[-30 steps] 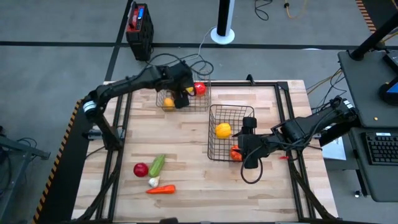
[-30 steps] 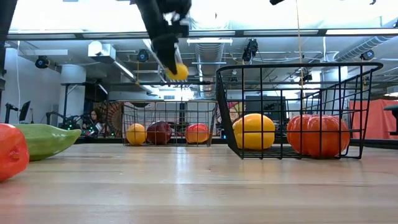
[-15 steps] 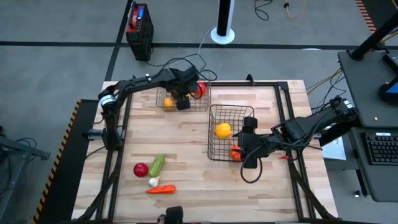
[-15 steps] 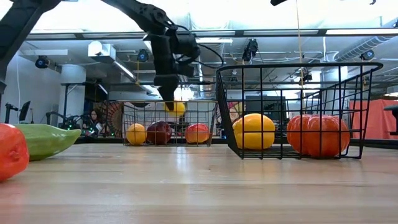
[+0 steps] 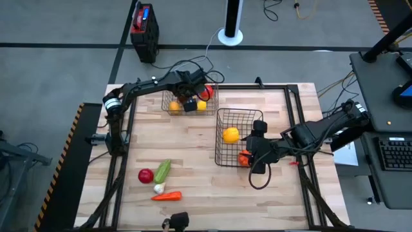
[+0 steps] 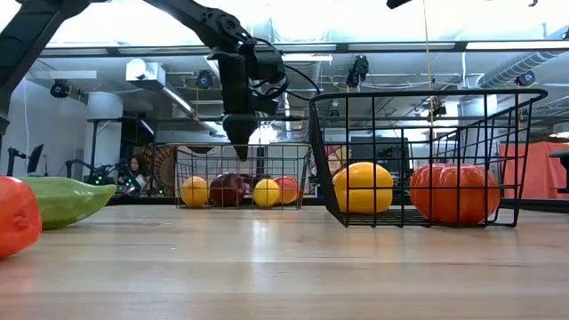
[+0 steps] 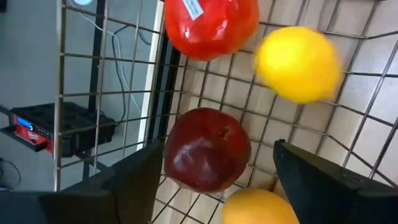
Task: Sort produce into baskets
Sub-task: Put the green bitter melon into the black wire basket
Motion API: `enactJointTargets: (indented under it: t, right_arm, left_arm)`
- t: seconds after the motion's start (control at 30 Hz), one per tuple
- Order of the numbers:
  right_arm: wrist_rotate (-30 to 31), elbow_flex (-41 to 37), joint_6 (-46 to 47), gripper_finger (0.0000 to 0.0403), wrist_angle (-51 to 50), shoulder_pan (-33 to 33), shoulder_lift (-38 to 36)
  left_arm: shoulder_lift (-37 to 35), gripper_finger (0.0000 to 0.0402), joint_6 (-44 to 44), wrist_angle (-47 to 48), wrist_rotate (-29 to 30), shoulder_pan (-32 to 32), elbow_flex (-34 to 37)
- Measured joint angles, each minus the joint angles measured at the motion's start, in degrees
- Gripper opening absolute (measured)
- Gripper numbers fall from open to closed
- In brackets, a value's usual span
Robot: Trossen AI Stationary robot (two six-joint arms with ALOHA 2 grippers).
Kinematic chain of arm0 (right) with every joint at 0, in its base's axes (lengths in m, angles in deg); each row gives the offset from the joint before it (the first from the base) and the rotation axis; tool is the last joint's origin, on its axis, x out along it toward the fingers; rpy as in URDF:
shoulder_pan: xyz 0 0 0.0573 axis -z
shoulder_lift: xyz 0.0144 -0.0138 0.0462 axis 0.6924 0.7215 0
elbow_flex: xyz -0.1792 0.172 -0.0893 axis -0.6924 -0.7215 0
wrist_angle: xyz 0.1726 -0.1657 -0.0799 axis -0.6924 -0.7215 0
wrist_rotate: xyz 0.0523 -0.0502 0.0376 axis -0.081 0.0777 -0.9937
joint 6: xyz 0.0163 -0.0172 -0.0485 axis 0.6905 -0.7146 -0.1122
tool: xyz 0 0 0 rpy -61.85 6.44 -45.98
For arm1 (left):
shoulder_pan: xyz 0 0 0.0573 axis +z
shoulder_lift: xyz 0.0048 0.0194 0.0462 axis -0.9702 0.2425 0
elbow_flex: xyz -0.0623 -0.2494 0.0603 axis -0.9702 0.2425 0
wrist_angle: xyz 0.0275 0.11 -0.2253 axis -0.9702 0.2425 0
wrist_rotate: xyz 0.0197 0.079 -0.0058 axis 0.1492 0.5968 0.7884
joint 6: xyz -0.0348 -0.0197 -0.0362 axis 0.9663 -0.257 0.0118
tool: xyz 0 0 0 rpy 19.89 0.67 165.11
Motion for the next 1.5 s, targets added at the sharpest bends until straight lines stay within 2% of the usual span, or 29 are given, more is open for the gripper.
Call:
enactJointTargets:
  t: [0.13,0.3,0.57,0.8,1.1,1.2,1.33,1.5]
  right_arm:
    - [0.4,0.0,1.4,0.0238,0.0,0.0,0.0]
    - [0.4,-0.2,4.5,0.0238,0.0,0.0,0.0]
    - [0.3,-1.5,7.8,0.0238,3.0,-0.1,1.4]
    - [0.3,-1.5,7.3,0.0238,7.7,-0.1,5.9]
    - [0.1,-1.0,8.1,0.0238,12.2,-0.4,10.5]
    - [0.1,-0.3,8.8,0.0238,12.4,-0.5,10.5]
    - [0.2,0.1,8.8,0.0238,13.3,-0.7,10.4]
    - [0.2,0.5,8.8,0.0238,13.3,-0.7,10.4]
  left_arm:
    - [-1.1,0.029,0.6,0.0,0.0,-1.5,-0.8]
    - [-5.8,0.029,4.5,0.8,0.0,-6.3,-0.8]
    - [-15.8,0.029,16.2,10.4,0.2,-21.6,-0.7]
    - [-21.6,0.029,35.0,20.5,0.4,-37.6,0.7]
    - [-25.5,0.0291,63.0,25.1,4.1,-54.2,9.0]
    - [-25.6,0.0291,72.1,25.2,3.9,-57.6,12.1]
    - [-25.6,0.0291,83.1,24.4,0.7,-60.0,16.7]
    - [-25.6,0.0291,91.0,23.0,-0.7,-61.3,23.3]
